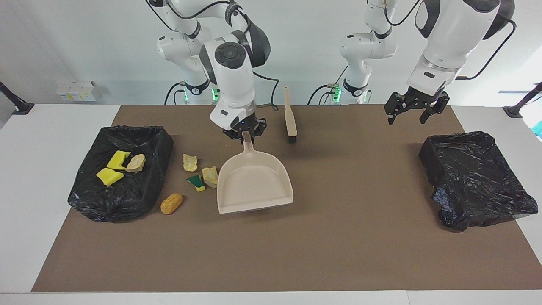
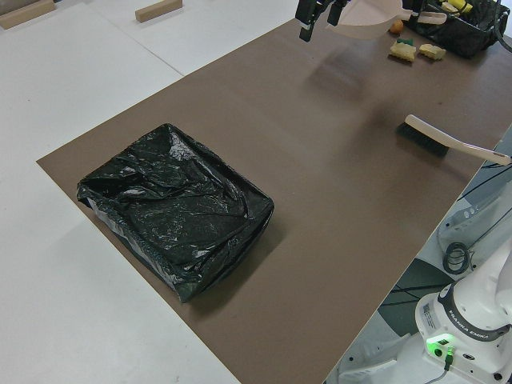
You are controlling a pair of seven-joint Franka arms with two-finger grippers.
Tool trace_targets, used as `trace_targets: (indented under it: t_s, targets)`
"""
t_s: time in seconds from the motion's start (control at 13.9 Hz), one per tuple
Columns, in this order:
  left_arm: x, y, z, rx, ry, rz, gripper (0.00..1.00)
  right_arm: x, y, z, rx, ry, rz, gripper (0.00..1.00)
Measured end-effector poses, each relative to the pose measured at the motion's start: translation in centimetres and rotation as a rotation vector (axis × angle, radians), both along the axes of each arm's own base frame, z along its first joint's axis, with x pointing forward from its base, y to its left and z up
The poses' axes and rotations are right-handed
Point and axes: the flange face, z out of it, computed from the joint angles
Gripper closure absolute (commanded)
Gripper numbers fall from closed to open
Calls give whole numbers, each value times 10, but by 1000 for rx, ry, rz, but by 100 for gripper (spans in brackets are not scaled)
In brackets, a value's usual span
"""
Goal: Sweep and dump trash in bin
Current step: 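Bring the empty dustpan back to the table center with the right gripper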
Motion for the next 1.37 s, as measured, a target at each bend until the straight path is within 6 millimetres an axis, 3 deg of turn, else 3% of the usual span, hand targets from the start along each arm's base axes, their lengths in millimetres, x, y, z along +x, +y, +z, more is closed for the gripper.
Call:
trace_targets:
  t_s: [0.36, 0.51, 0.65, 0.79, 0.94, 1.08, 1.15, 1.23, 1.37]
  targets:
    - [0, 0, 0, 0, 0, 0, 0, 22, 65, -52, 79, 13, -64, 100]
    - [0, 1, 0, 0, 0, 2, 0, 22, 91, -76, 90, 9, -73, 100]
    - [1, 5, 0, 0, 0, 9, 0, 18, 106, -95, 88, 14, -76, 100]
    - [1, 6, 0, 0, 0, 12, 0, 21, 107, -102, 94, 4, -81, 100]
    - [1, 6, 0, 0, 0, 12, 0, 23, 104, -110, 91, 7, -89, 83]
    - [1, 6, 0, 0, 0, 12, 0, 27, 98, -113, 87, 10, -101, 46]
    - [1, 6, 0, 0, 0, 12, 0, 29, 95, -113, 87, 10, -106, 20]
    - [1, 6, 0, 0, 0, 12, 0, 31, 92, -113, 87, 9, -111, 0]
    - [1, 6, 0, 0, 0, 12, 0, 32, 91, -109, 91, 5, -113, 0]
